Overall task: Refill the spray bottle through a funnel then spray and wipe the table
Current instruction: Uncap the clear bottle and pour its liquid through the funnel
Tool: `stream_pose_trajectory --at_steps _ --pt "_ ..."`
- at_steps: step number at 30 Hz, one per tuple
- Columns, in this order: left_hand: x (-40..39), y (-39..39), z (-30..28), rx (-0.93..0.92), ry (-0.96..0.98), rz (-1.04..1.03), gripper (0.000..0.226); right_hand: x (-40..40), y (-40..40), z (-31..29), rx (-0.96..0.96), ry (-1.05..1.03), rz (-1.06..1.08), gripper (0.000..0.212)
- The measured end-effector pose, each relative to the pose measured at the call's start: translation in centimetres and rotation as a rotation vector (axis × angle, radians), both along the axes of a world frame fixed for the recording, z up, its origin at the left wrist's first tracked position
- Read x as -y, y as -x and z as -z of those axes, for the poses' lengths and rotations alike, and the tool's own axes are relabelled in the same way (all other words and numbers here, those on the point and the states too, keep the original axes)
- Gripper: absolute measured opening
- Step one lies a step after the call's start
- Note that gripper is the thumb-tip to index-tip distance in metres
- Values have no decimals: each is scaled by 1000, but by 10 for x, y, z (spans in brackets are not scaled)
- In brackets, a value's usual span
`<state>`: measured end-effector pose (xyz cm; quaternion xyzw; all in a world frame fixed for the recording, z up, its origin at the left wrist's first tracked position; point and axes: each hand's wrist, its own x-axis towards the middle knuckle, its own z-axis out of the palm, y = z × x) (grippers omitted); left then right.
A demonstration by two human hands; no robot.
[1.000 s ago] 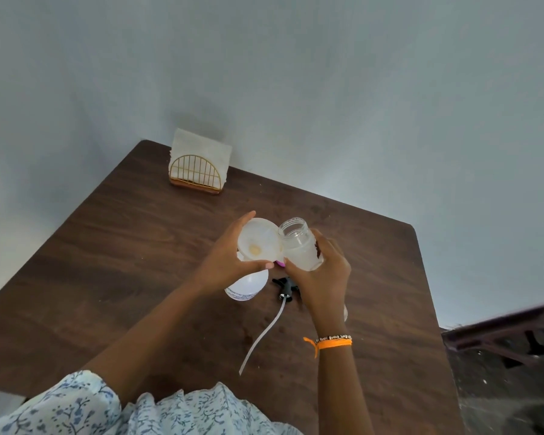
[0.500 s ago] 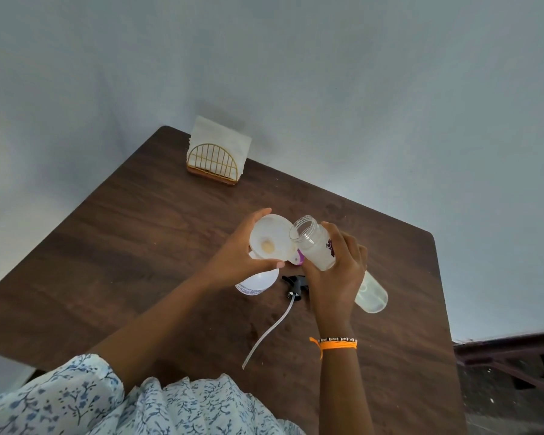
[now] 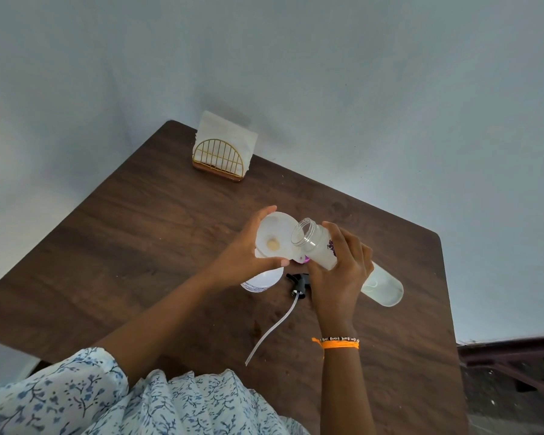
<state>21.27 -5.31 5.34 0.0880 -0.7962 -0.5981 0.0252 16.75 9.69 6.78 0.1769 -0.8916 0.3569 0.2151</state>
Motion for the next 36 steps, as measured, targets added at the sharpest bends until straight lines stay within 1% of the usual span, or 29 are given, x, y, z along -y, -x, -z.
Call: stream_pose_trajectory --at_steps 5,14,19,32,36 --pt "-1 0 -2 -9 7 -1 89 2 -1 0 12 -3 5 52" --pt "-1 1 -2 -7 21 16 90 4 0 -3 4 -10 5 46" --pt "0 1 1 4 26 16 93 4 1 0 -28 -60 12 52" --pt "0 1 4 5 33 0 94 6 1 -1 -53 -68 29 51" --pt "0 1 3 -2 39 1 94 6 3 -1 -54 -66 27 53"
